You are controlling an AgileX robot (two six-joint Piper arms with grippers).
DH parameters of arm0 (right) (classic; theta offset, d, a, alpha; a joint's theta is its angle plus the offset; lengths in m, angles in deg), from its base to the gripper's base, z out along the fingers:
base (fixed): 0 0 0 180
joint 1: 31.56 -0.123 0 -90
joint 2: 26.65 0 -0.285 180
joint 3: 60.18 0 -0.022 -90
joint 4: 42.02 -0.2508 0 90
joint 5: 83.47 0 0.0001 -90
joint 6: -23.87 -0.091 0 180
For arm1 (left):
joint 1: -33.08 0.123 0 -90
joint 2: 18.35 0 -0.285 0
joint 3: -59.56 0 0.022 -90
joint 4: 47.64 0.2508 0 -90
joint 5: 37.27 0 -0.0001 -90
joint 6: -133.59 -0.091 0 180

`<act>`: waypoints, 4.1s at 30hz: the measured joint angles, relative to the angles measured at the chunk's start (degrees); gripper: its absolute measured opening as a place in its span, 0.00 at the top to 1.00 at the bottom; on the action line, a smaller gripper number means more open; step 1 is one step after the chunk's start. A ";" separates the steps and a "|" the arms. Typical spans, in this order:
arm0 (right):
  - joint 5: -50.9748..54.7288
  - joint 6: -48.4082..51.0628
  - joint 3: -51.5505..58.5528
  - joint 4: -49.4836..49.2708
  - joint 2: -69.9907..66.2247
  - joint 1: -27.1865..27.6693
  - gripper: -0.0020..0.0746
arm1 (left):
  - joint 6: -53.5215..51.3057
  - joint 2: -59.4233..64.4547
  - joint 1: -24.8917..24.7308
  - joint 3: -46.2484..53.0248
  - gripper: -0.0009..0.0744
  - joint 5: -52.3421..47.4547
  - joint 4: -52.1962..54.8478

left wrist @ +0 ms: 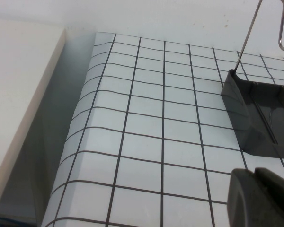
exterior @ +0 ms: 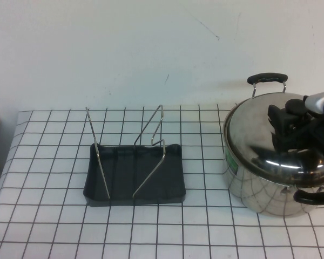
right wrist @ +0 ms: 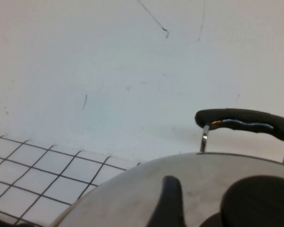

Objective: Put pot lid on rack
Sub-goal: Open the pot, then hand over the pot lid

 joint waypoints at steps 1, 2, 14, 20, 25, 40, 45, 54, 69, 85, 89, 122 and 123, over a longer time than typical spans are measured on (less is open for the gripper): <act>0.00 0.00 -0.35 -0.25 -0.50 0.00 0.21 | 0.00 0.00 0.00 0.00 0.99 0.00 0.00; 0.00 0.00 -0.55 -0.49 -0.80 0.00 0.21 | 0.00 0.00 0.00 0.00 0.99 0.00 0.00; -0.54 0.08 -1.66 -1.98 -2.16 -0.25 0.47 | 0.00 0.00 0.00 0.00 0.99 0.00 0.00; -2.10 0.39 -1.66 -1.77 -2.16 -0.35 0.54 | 0.00 0.00 0.00 0.00 0.99 0.00 0.00; -3.35 0.04 -1.66 -1.37 1.76 -0.35 0.54 | 0.00 0.00 0.00 0.00 0.99 0.00 0.00; 15.10 -2.34 -1.66 0.51 24.68 -0.35 0.54 | 0.00 0.00 0.00 0.00 0.99 0.00 0.00; 19.63 -4.83 -1.66 4.20 29.15 -0.35 0.54 | 0.00 0.00 0.00 0.00 0.99 0.00 0.00; 20.34 -14.31 -1.66 15.87 30.42 -0.35 0.54 | 0.00 0.00 0.00 0.00 0.99 0.00 0.00; 20.34 -18.06 -1.66 21.57 30.42 -0.35 0.54 | 6.52 0.00 0.00 0.23 0.99 4.38 -32.41; 18.94 -22.83 -1.66 21.59 30.04 -0.35 0.54 | -4.76 7.16 -2.25 -12.35 0.99 -3.57 -39.29; 13.87 -28.50 -1.66 21.82 27.86 -0.35 0.54 | -14.09 19.97 -2.35 -23.41 0.99 -9.78 -44.04; -5.43 -30.47 -1.66 20.82 21.30 -0.35 0.54 | -58.32 76.49 -20.79 -57.74 0.29 -29.75 -81.35; -5.43 -30.47 -1.66 20.82 21.30 -0.35 0.54 | -58.32 77.42 -21.66 -58.62 0.29 -29.45 -81.36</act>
